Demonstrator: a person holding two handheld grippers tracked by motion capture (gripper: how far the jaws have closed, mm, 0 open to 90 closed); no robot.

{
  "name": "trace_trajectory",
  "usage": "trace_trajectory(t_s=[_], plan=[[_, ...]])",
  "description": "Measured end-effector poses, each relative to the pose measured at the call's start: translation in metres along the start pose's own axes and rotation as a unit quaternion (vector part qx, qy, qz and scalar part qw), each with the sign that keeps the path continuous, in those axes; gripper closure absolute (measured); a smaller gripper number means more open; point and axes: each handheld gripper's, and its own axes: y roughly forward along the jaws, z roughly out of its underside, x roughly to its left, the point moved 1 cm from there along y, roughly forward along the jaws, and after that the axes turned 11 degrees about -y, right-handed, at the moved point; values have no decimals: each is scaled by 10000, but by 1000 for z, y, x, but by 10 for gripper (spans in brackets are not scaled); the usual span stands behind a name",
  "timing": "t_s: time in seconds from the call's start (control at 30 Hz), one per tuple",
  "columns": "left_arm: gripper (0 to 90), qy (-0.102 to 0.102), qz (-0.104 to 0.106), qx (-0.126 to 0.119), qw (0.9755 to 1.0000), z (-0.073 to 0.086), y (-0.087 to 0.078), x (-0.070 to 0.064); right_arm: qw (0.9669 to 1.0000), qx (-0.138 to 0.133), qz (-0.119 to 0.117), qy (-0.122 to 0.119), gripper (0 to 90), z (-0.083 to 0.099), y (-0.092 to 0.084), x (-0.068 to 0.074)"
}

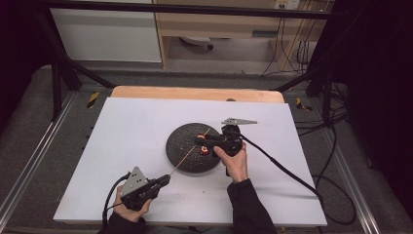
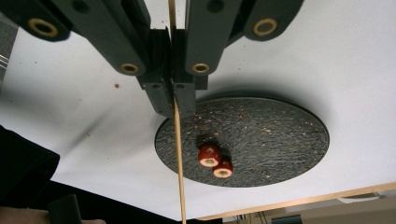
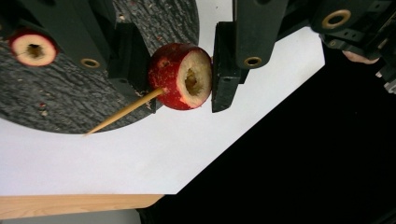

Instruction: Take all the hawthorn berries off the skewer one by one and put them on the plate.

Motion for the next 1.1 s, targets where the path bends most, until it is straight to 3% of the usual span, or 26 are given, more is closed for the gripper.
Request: trace_trajectory(t_s=[0.4, 1.1], plan=[[882, 11, 2, -44, 10000, -1, -1, -1, 9999, -48, 153, 62, 626, -13, -8, -13], [882, -38, -35, -95, 9999, -1, -5, 2, 9962, -236, 825, 118, 627, -35, -39, -42]])
